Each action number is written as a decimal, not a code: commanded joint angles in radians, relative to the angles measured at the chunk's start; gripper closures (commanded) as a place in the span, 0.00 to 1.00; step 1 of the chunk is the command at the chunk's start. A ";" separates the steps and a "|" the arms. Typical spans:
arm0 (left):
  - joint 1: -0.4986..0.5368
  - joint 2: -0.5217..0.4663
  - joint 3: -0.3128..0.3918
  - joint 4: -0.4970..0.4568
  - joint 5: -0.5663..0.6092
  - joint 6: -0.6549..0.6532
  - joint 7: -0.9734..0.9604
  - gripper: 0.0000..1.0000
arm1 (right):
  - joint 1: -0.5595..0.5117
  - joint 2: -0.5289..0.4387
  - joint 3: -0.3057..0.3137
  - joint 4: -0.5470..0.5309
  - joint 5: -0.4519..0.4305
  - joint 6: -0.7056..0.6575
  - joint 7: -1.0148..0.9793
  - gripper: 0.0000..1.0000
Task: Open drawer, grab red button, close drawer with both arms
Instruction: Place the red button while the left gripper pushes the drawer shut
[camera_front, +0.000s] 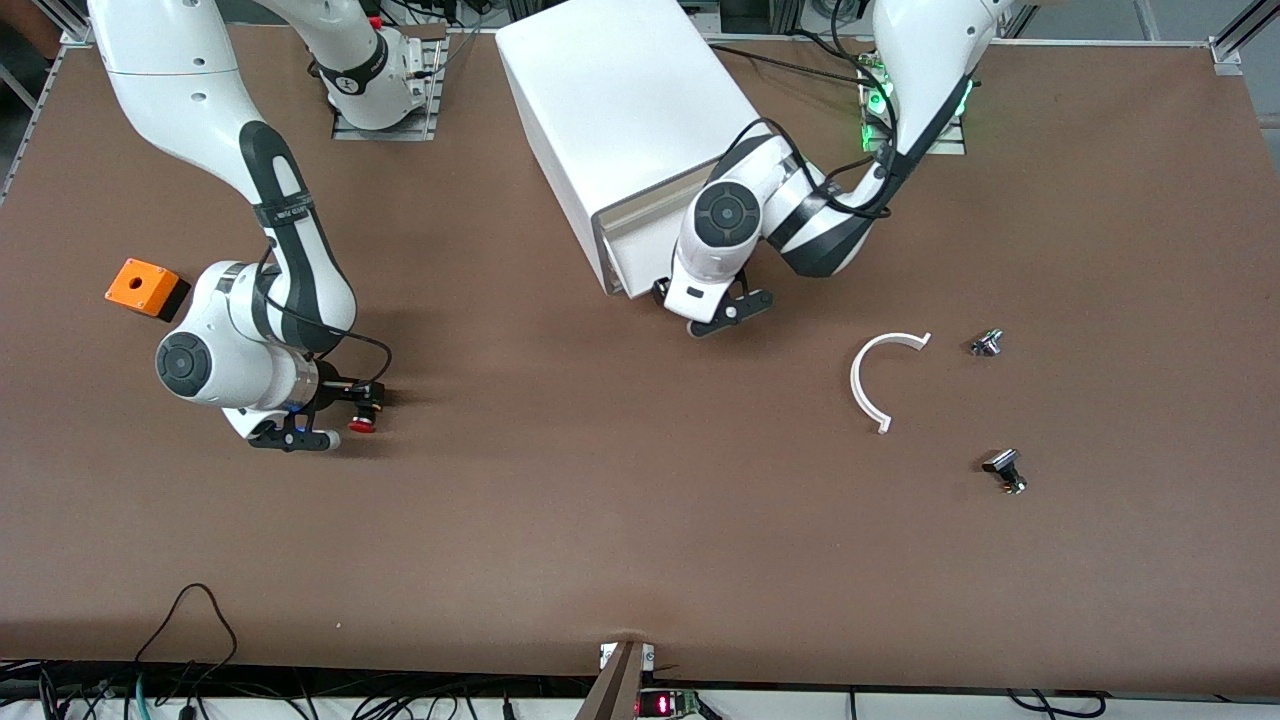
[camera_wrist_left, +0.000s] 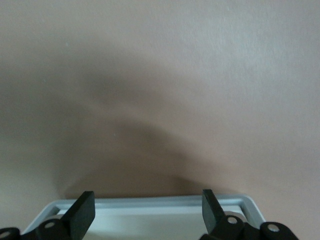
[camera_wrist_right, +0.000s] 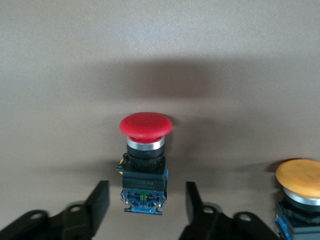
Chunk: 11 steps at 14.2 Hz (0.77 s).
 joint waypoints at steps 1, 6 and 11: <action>-0.001 -0.030 -0.024 -0.038 -0.010 0.009 -0.012 0.04 | -0.004 -0.039 0.005 0.013 0.018 -0.004 -0.014 0.00; -0.004 -0.002 -0.062 -0.040 -0.012 0.004 -0.009 0.02 | 0.008 -0.172 0.001 0.025 -0.103 -0.019 -0.012 0.00; -0.004 0.024 -0.094 -0.040 -0.020 0.002 -0.006 0.02 | 0.007 -0.301 0.002 0.066 -0.206 -0.136 -0.002 0.00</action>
